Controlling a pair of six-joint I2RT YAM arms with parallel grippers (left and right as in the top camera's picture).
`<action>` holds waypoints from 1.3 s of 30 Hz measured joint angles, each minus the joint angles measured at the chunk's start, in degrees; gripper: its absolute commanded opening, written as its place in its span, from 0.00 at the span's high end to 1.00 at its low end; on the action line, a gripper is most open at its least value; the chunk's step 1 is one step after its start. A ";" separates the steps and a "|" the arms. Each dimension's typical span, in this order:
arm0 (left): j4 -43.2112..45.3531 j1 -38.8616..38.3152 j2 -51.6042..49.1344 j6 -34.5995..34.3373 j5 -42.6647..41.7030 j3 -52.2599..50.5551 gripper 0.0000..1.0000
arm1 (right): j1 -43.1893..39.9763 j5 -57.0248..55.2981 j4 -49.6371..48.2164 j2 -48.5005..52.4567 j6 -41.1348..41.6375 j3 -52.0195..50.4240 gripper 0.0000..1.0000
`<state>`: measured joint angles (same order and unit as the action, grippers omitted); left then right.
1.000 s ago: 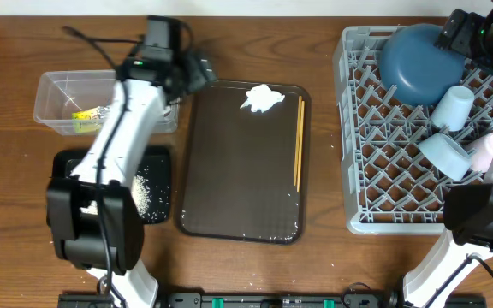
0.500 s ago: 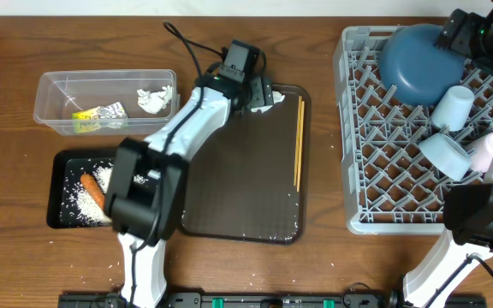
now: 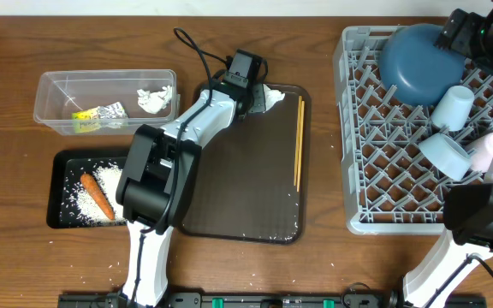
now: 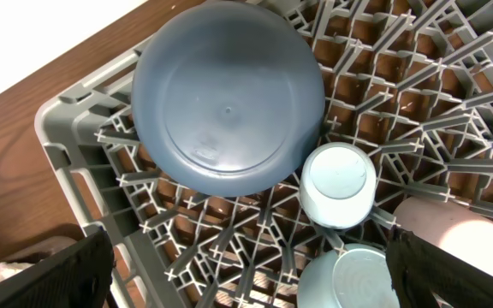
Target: Sort waste into correct bins and load items into the dishwasher rack
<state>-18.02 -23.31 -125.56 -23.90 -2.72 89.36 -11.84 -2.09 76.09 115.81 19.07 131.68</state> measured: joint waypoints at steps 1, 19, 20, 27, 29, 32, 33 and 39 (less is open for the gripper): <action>-0.57 0.00 0.15 -0.02 0.02 0.00 0.94 | 0.00 0.00 0.00 0.00 0.02 0.00 0.01; -13.38 8.04 29.00 -0.55 32.74 0.13 0.94 | 0.00 0.00 0.00 0.00 0.00 0.00 0.01; -15.08 9.66 28.74 -1.31 33.66 0.13 0.93 | 0.00 0.00 0.00 0.00 0.00 0.00 0.01; -23.56 20.17 25.42 -10.36 35.41 0.07 0.26 | 0.00 0.00 0.00 0.00 0.00 0.00 0.01; -23.67 22.32 24.81 -11.72 33.94 0.07 0.16 | 0.00 0.00 0.00 0.00 0.00 0.00 0.01; -24.52 24.68 24.28 -13.14 30.69 0.07 0.11 | 0.00 0.00 0.00 0.00 0.00 0.00 0.01; -24.96 25.16 24.26 -13.51 29.55 0.07 0.11 | 0.00 0.00 0.00 0.00 0.00 0.00 0.01; -29.92 25.59 24.30 -14.08 23.50 0.04 0.10 | 0.00 0.00 0.02 0.00 0.00 0.00 0.01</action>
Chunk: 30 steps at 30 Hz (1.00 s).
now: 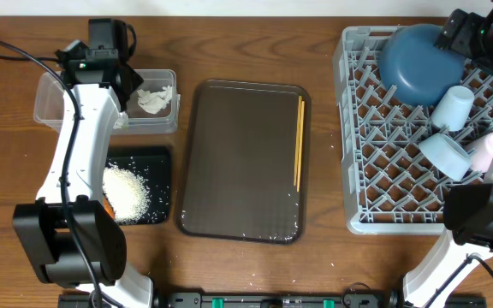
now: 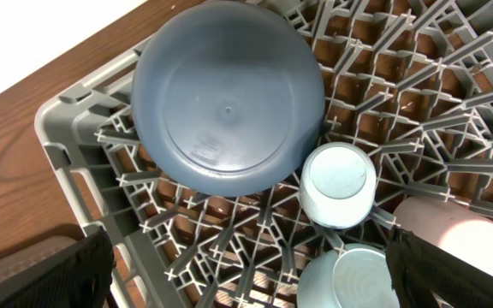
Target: Sort waste into correct bins and load items into the dishwasher rack
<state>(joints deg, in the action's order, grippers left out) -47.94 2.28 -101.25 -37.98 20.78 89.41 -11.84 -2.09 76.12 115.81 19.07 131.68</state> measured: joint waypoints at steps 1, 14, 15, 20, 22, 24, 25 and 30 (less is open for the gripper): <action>-0.85 -0.15 0.07 0.00 -0.87 0.00 0.10 | 0.00 0.00 0.00 0.00 0.00 0.00 0.01; -12.20 -6.40 18.71 -0.79 -5.73 -1.22 0.10 | 0.00 0.00 -0.02 0.00 0.00 0.00 0.01; -12.26 -6.62 20.96 -0.83 -5.73 -2.64 0.10 | 0.00 0.00 0.00 0.00 0.00 0.00 0.01; -10.40 -7.30 32.30 -1.09 -6.69 -16.11 0.10 | 0.00 -0.02 0.00 0.00 0.00 0.00 0.01; -7.58 -7.34 36.50 -1.05 -8.90 -22.29 0.10 | 0.00 0.00 0.00 0.00 0.00 0.00 0.01; -2.97 -7.34 40.81 -0.96 -12.68 -28.37 0.10 | 0.00 0.00 0.00 0.00 0.00 0.00 0.01; -1.16 -7.34 42.82 -0.90 -14.78 -30.99 0.10 | 0.00 0.04 0.02 0.00 0.02 0.00 0.01; 1.95 -7.43 48.85 -1.07 -20.41 -38.62 0.10 | 0.00 0.00 0.00 0.00 0.00 0.00 0.01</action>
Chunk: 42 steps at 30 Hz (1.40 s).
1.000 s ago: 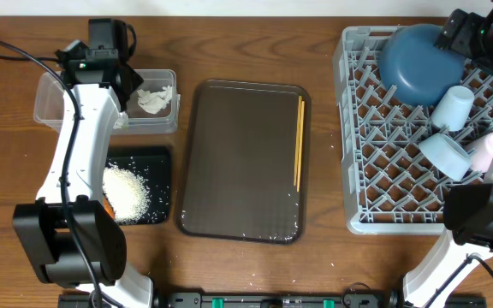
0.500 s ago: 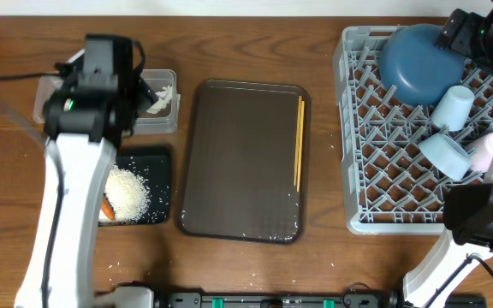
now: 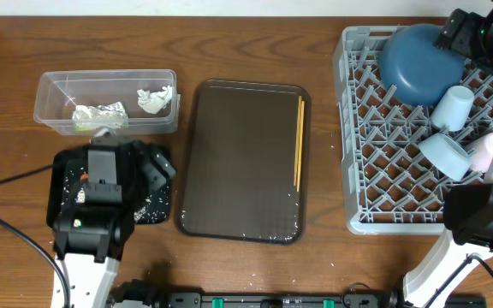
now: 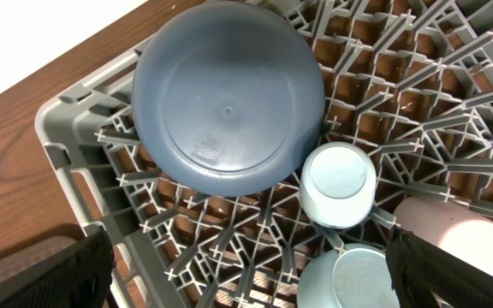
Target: Sort waste into correct bins and load items into the dishwasher rack
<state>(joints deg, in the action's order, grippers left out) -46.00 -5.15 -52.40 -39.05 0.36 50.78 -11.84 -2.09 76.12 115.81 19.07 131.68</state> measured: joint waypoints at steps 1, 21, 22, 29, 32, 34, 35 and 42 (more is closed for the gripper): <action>-0.13 0.02 0.39 -0.17 0.13 -0.52 0.10 | 0.00 0.02 0.00 0.00 0.00 0.00 0.01; -3.06 27.04 1.81 -10.69 7.06 -0.74 0.01 | 0.00 0.02 0.00 0.00 0.00 0.00 0.01; -3.06 27.23 1.75 -10.71 7.02 -0.74 0.01 | 0.00 0.02 0.00 0.00 0.00 0.00 0.01; -3.06 27.28 0.94 -10.71 6.40 -0.74 0.01 | 0.00 3.30 0.00 0.00 0.02 0.00 0.01; -3.06 27.28 0.72 -10.71 6.38 -0.74 0.01 | 0.00 10.10 1.64 0.00 0.04 0.00 0.01; -3.06 27.28 0.63 -10.73 6.29 -0.74 0.01 | 0.02 16.81 3.96 0.00 0.07 0.00 0.01; -3.06 27.28 0.63 -10.73 6.23 -0.74 0.01 | 0.13 20.79 4.55 0.00 -0.07 -0.02 0.01; -3.04 27.28 0.63 -10.73 6.14 -0.74 0.01 | 9.31 26.97 8.48 0.07 -3.63 -0.07 0.01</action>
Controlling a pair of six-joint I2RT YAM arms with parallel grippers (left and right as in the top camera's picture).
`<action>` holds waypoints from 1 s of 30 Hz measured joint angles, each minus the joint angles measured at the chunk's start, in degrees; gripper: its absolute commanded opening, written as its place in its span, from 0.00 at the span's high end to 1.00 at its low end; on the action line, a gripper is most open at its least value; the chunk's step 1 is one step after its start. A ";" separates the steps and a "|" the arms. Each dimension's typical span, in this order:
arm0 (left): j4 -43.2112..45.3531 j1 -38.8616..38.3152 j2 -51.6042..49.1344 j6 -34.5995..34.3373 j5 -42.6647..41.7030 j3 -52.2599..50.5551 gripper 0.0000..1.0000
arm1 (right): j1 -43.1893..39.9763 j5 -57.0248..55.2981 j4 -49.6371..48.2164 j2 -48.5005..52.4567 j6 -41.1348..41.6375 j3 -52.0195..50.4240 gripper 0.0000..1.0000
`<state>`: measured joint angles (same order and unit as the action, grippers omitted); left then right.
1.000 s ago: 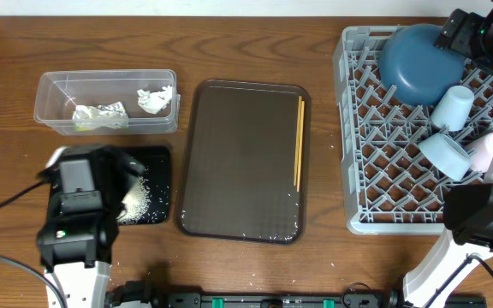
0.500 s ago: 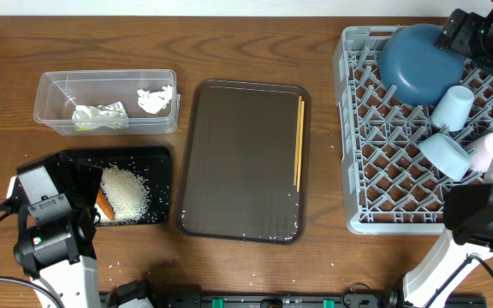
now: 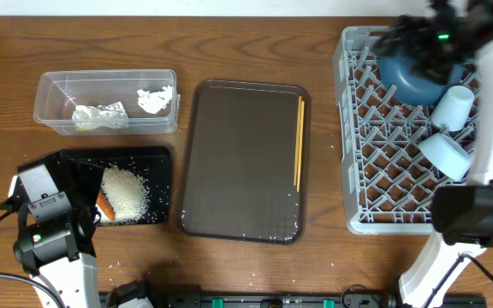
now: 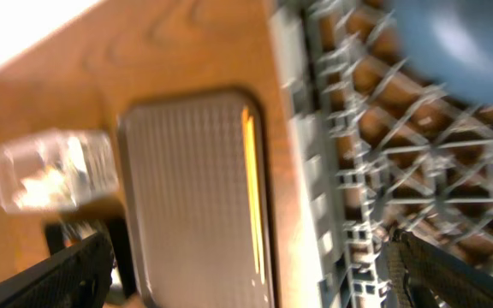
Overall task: Sort waste into correct bins and load items into the dishwasher rack
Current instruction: 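Move the right gripper over the wooden chopsticks on the tray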
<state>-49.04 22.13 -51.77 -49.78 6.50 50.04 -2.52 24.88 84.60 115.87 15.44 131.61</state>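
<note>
A pair of yellow chopsticks (image 3: 298,141) (image 4: 251,188) lies along the right side of the brown tray (image 3: 238,171). The grey dishwasher rack (image 3: 346,128) holds a blue bowl (image 3: 409,73), two pale blue cups (image 3: 452,107) and a pink cup (image 3: 484,152). My right gripper (image 4: 251,269), blurred in motion, is over the rack's far left corner (image 3: 409,34), open with nothing between its fingers. My left arm (image 3: 50,218) is folded at the near left; its fingers cannot be made out.
A clear bin (image 3: 58,85) at the far left holds crumpled paper (image 3: 152,100) and a wrapper. In front of it, the black bin (image 3: 135,154) holds rice (image 3: 125,190) and a carrot (image 3: 103,205). Rice grains dot the tray's near edge.
My left arm has drawn back from over the black bin to the near left corner, uncovering the rice and carrot. My right gripper has moved from above the bowl toward the rack's left edge.
My left gripper was at a crumpled paper on the tray's far edge. It was then over the clear bin and the tray edge was bare. Later it hung over the black bin, with more paper in the clear bin. The right arm stayed over the rack until now.
</note>
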 measured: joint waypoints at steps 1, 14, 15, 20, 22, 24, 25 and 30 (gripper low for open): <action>0.00 0.00 -0.02 0.00 -0.09 0.00 0.01 | 2.16 -1.25 0.37 0.02 0.00 0.00 0.01; -0.02 0.00 -0.22 0.00 -0.13 0.00 0.00 | 34.49 -32.06 0.57 10.88 14.19 -0.02 0.01; -0.02 0.00 -0.22 0.00 -0.11 0.00 0.00 | 35.56 -33.11 0.66 12.24 15.58 -0.02 0.01; -0.02 0.00 -0.22 0.00 -0.11 0.00 0.00 | 36.92 -34.36 1.31 17.86 21.62 -0.13 0.01; -0.02 0.00 -0.24 0.00 -0.13 0.00 0.00 | 36.61 -33.90 1.29 19.37 22.84 -0.13 0.01; -0.02 0.00 -0.26 0.00 -0.13 0.00 0.00 | 35.98 -33.29 0.92 20.63 23.37 -0.13 0.01; -0.02 0.00 -0.26 0.00 -0.13 0.00 0.00 | 35.74 -32.98 0.52 21.05 23.37 -0.13 0.01; -0.02 0.00 -0.26 0.00 -0.13 0.00 0.00 | 34.91 -31.80 -0.02 22.62 23.28 -0.13 0.01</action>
<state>-49.06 22.13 -52.03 -49.78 6.37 50.04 32.38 -6.92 84.58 138.50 38.72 131.48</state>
